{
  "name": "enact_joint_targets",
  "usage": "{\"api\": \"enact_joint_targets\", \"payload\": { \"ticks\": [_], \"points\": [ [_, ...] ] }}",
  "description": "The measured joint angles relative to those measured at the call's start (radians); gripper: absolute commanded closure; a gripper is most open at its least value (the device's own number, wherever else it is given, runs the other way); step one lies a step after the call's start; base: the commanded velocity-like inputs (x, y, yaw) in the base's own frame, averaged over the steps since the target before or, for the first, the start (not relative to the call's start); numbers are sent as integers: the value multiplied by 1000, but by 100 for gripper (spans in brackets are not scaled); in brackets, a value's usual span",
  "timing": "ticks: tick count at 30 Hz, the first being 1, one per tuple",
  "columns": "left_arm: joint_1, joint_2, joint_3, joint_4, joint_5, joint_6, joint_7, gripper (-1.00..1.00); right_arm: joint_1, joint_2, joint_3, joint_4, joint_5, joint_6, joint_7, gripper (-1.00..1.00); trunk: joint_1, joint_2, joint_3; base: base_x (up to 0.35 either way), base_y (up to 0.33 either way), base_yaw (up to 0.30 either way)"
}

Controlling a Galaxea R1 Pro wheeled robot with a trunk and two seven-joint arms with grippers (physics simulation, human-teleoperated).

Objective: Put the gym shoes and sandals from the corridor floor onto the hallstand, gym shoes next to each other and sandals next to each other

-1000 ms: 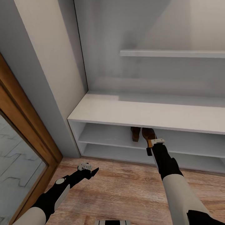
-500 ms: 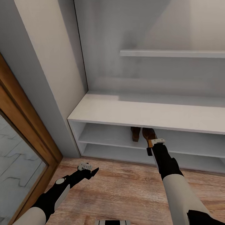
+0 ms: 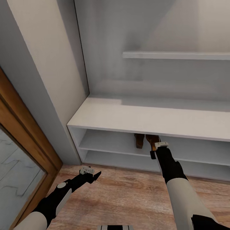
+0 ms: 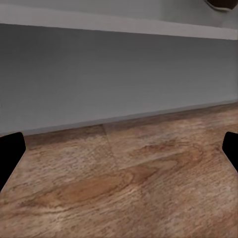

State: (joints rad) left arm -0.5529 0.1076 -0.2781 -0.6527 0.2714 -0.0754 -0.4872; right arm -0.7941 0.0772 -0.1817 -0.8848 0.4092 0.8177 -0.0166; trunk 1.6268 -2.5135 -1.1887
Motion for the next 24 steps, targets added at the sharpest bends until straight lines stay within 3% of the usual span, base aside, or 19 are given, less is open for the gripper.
{"api": "enact_joint_targets", "payload": {
  "ticks": [19, 24],
  "points": [
    [0, 0, -1, 0, -1, -1, 0, -100, 0, -2, -9, 1, -1, 0, 0, 100, 0, 0, 0, 46, -30, 0],
    [0, 0, -1, 0, -1, 0, 0, -100, 0, -2, -9, 1, -2, 0, 0, 100, 2, -1, -19, 1, 0, 0]
  ]
}}
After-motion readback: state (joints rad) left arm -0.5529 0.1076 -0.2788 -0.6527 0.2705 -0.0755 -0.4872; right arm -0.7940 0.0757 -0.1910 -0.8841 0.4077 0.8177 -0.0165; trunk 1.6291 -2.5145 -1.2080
